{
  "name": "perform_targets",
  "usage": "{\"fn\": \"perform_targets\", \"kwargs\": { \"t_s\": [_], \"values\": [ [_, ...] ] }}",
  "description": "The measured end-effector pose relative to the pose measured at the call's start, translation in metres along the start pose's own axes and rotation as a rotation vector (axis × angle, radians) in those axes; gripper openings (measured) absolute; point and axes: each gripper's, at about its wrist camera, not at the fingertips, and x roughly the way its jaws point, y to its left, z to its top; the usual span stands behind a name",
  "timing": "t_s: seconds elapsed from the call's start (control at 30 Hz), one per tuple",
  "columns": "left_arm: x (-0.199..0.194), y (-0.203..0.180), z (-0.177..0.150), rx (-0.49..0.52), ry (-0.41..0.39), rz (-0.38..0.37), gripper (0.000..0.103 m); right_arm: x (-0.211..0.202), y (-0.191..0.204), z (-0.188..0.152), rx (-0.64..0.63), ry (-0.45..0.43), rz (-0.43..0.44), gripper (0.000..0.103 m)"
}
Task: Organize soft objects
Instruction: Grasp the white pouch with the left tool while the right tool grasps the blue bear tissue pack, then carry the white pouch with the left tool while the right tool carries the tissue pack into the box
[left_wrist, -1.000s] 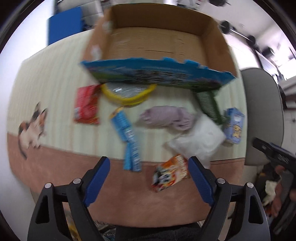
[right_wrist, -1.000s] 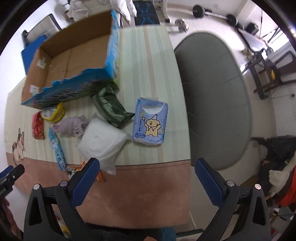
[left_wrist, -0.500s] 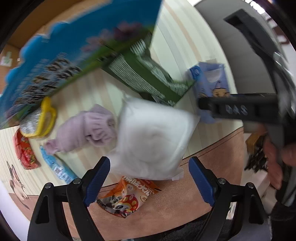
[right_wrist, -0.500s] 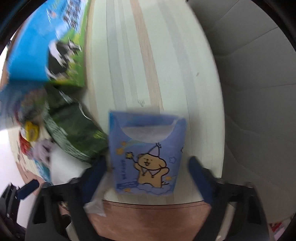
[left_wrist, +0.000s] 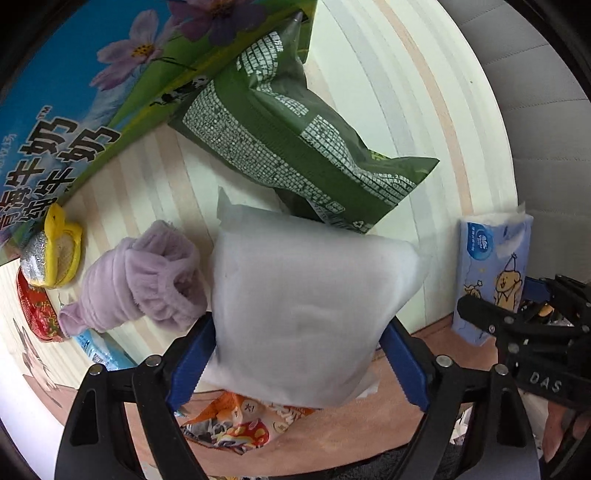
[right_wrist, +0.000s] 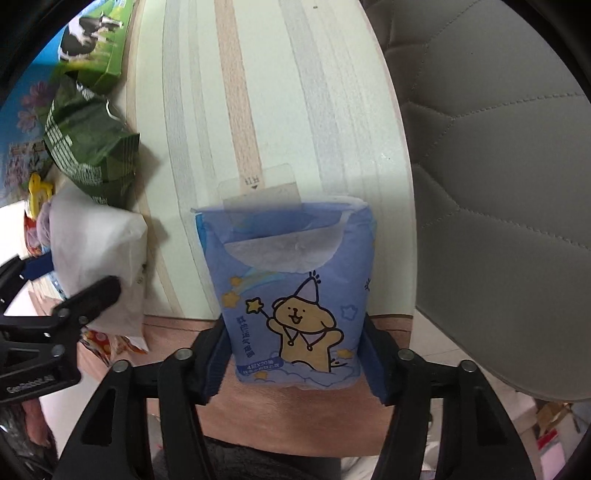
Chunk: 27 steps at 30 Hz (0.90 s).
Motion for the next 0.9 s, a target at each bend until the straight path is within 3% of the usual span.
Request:
{"fn": "perform_targets", "kwargs": {
  "t_s": [0.2, 0.3, 0.43, 0.7, 0.77, 0.9],
  "values": [
    [0.003, -0.022, -0.017, -0.030, -0.088, 0.019, 0.066, 0.000, -0.005, -0.009, -0.004, -0.030, -0.021, 0.069],
    [-0.003, -0.028, -0.029, -0.055, -0.126, 0.011, 0.059, 0.002, 0.008, -0.014, -0.005, -0.047, -0.023, 0.051],
    [-0.020, -0.030, -0.048, -0.098, -0.192, -0.004, 0.056, -0.007, 0.004, -0.022, -0.009, -0.065, -0.009, 0.038],
    [-0.091, -0.016, -0.098, -0.217, -0.320, -0.196, 0.056, -0.047, 0.012, -0.044, -0.044, -0.116, 0.102, 0.036],
    [-0.121, -0.012, -0.100, -0.236, -0.389, -0.162, 0.056, -0.068, 0.017, -0.051, -0.060, -0.142, 0.149, 0.036],
    [-0.186, 0.034, -0.085, -0.225, -0.501, -0.064, 0.056, -0.131, 0.032, -0.060, -0.105, -0.222, 0.216, 0.036]
  ]
}}
